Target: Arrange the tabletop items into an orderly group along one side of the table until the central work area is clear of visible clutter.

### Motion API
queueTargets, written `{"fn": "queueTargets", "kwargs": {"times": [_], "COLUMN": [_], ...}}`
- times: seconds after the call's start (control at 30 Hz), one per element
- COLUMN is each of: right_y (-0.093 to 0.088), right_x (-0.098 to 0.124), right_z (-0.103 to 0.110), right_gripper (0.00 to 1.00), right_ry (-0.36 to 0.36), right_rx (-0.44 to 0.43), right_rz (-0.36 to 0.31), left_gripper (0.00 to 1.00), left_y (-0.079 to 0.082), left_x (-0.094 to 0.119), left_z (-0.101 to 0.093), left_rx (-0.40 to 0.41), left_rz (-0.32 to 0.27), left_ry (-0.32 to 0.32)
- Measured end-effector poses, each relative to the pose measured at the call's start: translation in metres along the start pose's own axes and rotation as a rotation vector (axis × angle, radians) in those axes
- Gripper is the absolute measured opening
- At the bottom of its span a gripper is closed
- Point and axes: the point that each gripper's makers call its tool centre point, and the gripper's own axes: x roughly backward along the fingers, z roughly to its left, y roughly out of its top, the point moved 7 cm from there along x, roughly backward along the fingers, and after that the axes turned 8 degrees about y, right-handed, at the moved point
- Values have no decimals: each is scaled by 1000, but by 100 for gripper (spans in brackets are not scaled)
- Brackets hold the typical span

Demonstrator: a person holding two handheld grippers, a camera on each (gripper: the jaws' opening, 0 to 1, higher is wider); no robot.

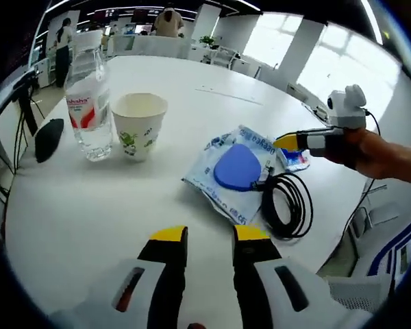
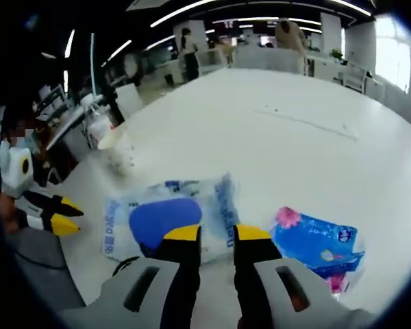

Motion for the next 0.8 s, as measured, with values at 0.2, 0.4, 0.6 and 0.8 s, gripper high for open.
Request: {"fn": "queueTargets", "kwargs": {"times": [0.2, 0.4, 0.6, 0.8], "right_y": [11, 15, 8, 7], "right_x": [-4, -11, -20, -22], "right_z": [-14, -22, -25, -27], "right_gripper": [17, 18, 19, 19], "right_ry": [-9, 3, 24, 30], "right_rx": [-17, -24, -3, -22], "right_rz": [-13, -1, 43, 35], "left_gripper": [23, 23, 24, 23], "left_y": [4, 1, -3, -7], "left_x": [-13, -21, -24, -29], "left_z": [-4, -6, -11, -19], "left_rx": [30, 63, 87, 81], "left_rz": [19, 45, 71, 86], "left_ry": [0, 6, -5, -20]}}
